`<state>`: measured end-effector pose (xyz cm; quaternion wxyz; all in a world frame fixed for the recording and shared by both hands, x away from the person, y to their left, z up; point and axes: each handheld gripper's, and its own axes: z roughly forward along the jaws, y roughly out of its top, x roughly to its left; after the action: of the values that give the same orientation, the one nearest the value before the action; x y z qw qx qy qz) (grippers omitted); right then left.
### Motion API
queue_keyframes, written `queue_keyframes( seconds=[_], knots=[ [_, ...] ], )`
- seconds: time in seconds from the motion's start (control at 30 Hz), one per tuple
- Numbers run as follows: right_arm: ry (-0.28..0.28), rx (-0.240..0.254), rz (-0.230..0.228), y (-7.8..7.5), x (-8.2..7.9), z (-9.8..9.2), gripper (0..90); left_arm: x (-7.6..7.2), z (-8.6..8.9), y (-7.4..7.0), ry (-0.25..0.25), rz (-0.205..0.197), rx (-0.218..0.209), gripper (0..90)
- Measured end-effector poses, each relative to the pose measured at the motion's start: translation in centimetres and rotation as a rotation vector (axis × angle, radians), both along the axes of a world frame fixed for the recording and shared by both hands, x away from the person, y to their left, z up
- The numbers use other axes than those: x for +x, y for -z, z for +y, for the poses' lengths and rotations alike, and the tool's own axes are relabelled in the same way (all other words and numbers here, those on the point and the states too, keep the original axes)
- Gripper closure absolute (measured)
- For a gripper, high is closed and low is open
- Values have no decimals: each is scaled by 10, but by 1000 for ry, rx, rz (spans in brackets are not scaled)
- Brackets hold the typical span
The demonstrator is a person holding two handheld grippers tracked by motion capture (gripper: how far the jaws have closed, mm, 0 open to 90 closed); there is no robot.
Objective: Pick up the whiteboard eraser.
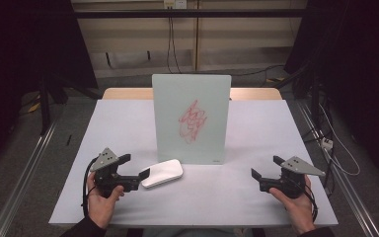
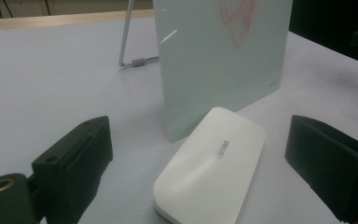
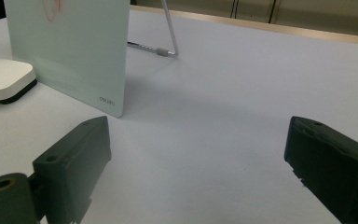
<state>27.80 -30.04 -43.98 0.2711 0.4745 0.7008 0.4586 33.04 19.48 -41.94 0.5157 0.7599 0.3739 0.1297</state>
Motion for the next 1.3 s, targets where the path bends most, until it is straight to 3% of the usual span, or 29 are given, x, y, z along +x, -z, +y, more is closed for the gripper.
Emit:
queue_keyframes(
  seconds=[0.23, 0.6, 0.77, 0.83, 0.9, 1.13, 1.27, 1.3],
  knots=[
    [-11, 4, -2, 0, 1, 0, 71, 1, 0, 0, 11, 22, 8, 88],
    [-25, 11, 5, 1, 2, 1, 75, 2, -4, -2, 64, 52, 84, 78],
    [-30, 7, 7, 1, 2, 3, 74, 4, -7, -3, 110, 67, 104, 68],
    [-36, 5, 8, 1, 3, 4, 76, 6, -12, -3, 149, 96, 105, 82],
    [-40, 5, 10, 1, 3, 4, 76, 7, -14, -4, 161, 98, 124, 82],
    [-39, 7, 14, 1, 3, 4, 79, 11, -31, -7, 211, 41, 225, 94],
    [-39, 6, 12, 1, 3, 3, 77, 18, -37, -7, 217, 61, 242, 98],
    [-40, 7, 12, 1, 3, 4, 77, 21, -39, -7, 219, 63, 228, 101]
  ],
)
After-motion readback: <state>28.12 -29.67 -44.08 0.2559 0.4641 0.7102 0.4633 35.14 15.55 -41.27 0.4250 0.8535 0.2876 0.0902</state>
